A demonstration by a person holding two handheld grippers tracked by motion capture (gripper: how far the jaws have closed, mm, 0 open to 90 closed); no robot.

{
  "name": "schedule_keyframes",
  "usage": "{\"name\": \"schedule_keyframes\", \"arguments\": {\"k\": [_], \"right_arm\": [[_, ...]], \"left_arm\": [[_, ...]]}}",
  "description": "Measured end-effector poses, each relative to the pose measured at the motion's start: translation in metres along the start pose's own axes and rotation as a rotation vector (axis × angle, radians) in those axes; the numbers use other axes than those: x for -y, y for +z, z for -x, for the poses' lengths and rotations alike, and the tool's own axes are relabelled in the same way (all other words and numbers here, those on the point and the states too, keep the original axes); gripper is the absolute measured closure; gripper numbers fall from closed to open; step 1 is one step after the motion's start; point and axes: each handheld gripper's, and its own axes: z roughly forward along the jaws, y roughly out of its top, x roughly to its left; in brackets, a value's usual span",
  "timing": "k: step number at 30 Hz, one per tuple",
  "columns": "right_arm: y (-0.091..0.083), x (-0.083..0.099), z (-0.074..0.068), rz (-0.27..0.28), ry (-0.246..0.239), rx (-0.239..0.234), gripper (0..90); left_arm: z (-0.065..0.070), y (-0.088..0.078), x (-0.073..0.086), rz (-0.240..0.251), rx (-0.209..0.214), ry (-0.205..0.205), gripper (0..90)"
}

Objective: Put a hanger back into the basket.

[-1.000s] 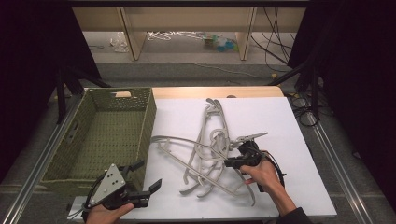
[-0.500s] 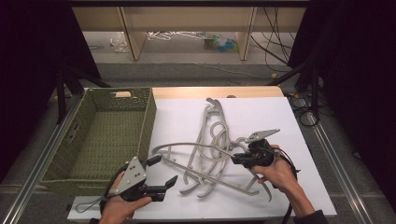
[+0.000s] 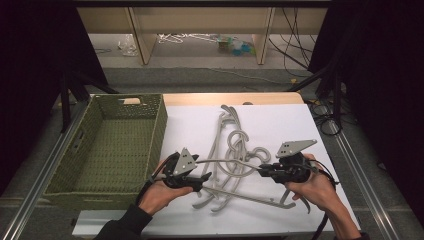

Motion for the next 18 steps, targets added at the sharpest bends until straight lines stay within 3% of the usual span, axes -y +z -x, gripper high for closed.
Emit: {"name": "schedule_keyframes", "arguments": {"k": [5, 11, 16, 18], "right_arm": [[-0.006, -0.001, -0.001, -0.001, -0.024, -0.011, 81.4], [-0.005, -0.001, -0.003, -0.007, -0.039, -0.02, 81.4], [-0.006, -0.002, -0.004, -0.002, -0.056, -0.026, 81.3], [-0.007, -0.002, -0.005, -0.004, -0.063, -0.03, 81.3]], "left_arm": [[-0.002, 0.014, 0.0, -0.056, 0.013, 0.049, 37.7], [-0.004, 0.025, -0.002, -0.063, 0.027, 0.077, 46.9], [-0.003, 0.03, -0.008, -0.087, 0.044, 0.127, 55.6], [-0.002, 0.031, -0.01, -0.098, 0.062, 0.173, 60.5]]}}
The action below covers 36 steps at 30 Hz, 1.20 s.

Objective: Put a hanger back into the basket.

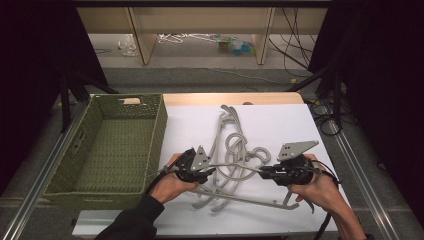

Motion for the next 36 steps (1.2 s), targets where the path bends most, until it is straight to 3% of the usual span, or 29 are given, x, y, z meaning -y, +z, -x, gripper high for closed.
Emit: {"name": "schedule_keyframes", "arguments": {"k": [5, 8, 13, 16, 19, 20, 23, 26, 29, 36], "right_arm": [[-0.001, 0.0, -0.001, 0.011, -0.031, -0.013, 81.3], [-0.003, 0.0, 0.0, 0.02, -0.041, -0.014, 81.2], [-0.009, 0.002, 0.003, 0.037, -0.088, -0.038, 80.3], [-0.011, 0.003, 0.006, 0.041, -0.091, -0.038, 78.5], [-0.018, 0.004, 0.009, 0.049, -0.094, -0.016, 68.9], [-0.021, 0.004, 0.01, 0.053, -0.091, -0.009, 64.6], [-0.031, 0.002, 0.013, 0.082, -0.077, 0.049, 57.9], [-0.041, 0.0, 0.014, 0.115, -0.044, 0.098, 49.2], [-0.048, 0.0, 0.015, 0.137, -0.019, 0.11, 46.7], [-0.052, 0.007, 0.014, 0.142, 0.007, 0.132, 46.1]], "left_arm": [[0.0, -0.001, -0.003, 0.004, 0.04, 0.016, 71.6], [0.0, -0.006, -0.007, -0.002, 0.066, 0.058, 73.7], [0.002, -0.015, -0.011, 0.003, 0.113, 0.077, 75.8], [0.004, -0.019, -0.013, 0.002, 0.132, 0.092, 77.5], [0.007, -0.024, -0.014, -0.009, 0.146, 0.11, 79.4], [0.007, -0.025, -0.015, -0.018, 0.139, 0.117, 80.1], [0.005, -0.03, -0.013, -0.014, 0.131, 0.063, 81.0], [0.003, -0.034, -0.013, -0.031, 0.097, 0.052, 81.0], [0.003, -0.037, -0.014, -0.06, 0.079, 0.053, 81.1], [-0.003, -0.048, -0.025, -0.063, 0.042, 0.031, 81.2]]}}
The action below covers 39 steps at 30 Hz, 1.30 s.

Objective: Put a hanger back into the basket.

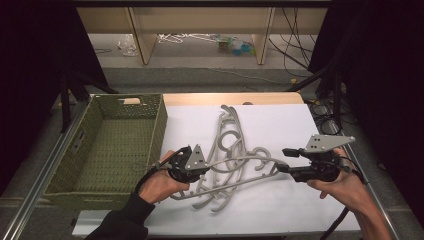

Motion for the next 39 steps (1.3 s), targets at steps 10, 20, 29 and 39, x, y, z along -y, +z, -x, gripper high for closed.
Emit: {"name": "schedule_keyframes", "arguments": {"k": [10, 20, 29, 39], "right_arm": [[0.001, 0.02, -0.008, 0.0, 0.074, -0.004, 38.7], [0.014, 0.041, -0.011, -0.018, 0.114, -0.016, 37.2], [0.019, 0.045, -0.012, -0.02, 0.117, -0.021, 36.8], [0.023, 0.058, -0.009, -0.018, 0.163, -0.002, 31.2]], "left_arm": [[-0.024, -0.032, -0.016, 0.029, -0.022, -0.072, 81.2], [-0.064, -0.074, -0.017, 0.109, -0.03, -0.192, 81.2], [-0.094, -0.115, -0.003, 0.158, -0.087, -0.271, 81.2], [-0.128, -0.157, 0.042, 0.181, -0.184, -0.367, 81.2]]}}
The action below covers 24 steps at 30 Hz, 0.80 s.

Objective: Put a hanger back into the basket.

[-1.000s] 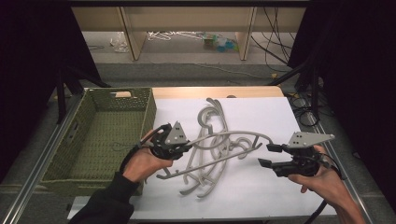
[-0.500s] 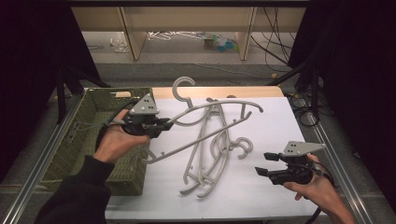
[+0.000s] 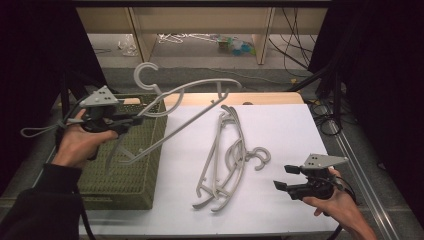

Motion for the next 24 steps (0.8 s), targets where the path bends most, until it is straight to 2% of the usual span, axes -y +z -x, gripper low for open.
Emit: {"name": "schedule_keyframes", "arguments": {"k": [1, 2, 3, 7, 18, 20, 23, 24], "right_arm": [[0.0, 0.0, 0.0, 0.0, -0.001, 0.0, 31.0], [0.0, 0.001, 0.0, -0.001, -0.002, 0.001, 30.9], [0.0, 0.001, 0.0, -0.003, 0.004, -0.002, 30.9], [0.002, 0.002, 0.0, -0.01, 0.01, -0.007, 31.0], [0.003, 0.005, 0.002, -0.014, 0.015, -0.006, 31.0], [0.003, 0.006, 0.002, -0.017, 0.019, -0.004, 31.0], [0.003, 0.007, 0.002, -0.02, 0.021, -0.003, 31.0], [0.004, 0.008, 0.002, -0.018, 0.019, -0.003, 31.0]], "left_arm": [[-0.005, -0.002, 0.003, 0.02, -0.01, -0.021, 81.2], [-0.01, -0.006, 0.006, 0.019, -0.021, -0.026, 81.2], [-0.013, -0.008, 0.009, 0.028, -0.027, -0.054, 81.2], [-0.03, -0.014, 0.021, 0.037, -0.048, -0.048, 81.2], [-0.059, -0.02, 0.062, 0.047, -0.083, -0.138, 81.2], [-0.061, -0.021, 0.066, 0.04, -0.089, -0.139, 81.2], [-0.067, -0.026, 0.08, 0.033, -0.108, -0.168, 81.2], [-0.07, -0.026, 0.083, 0.043, -0.103, -0.163, 81.2]]}}
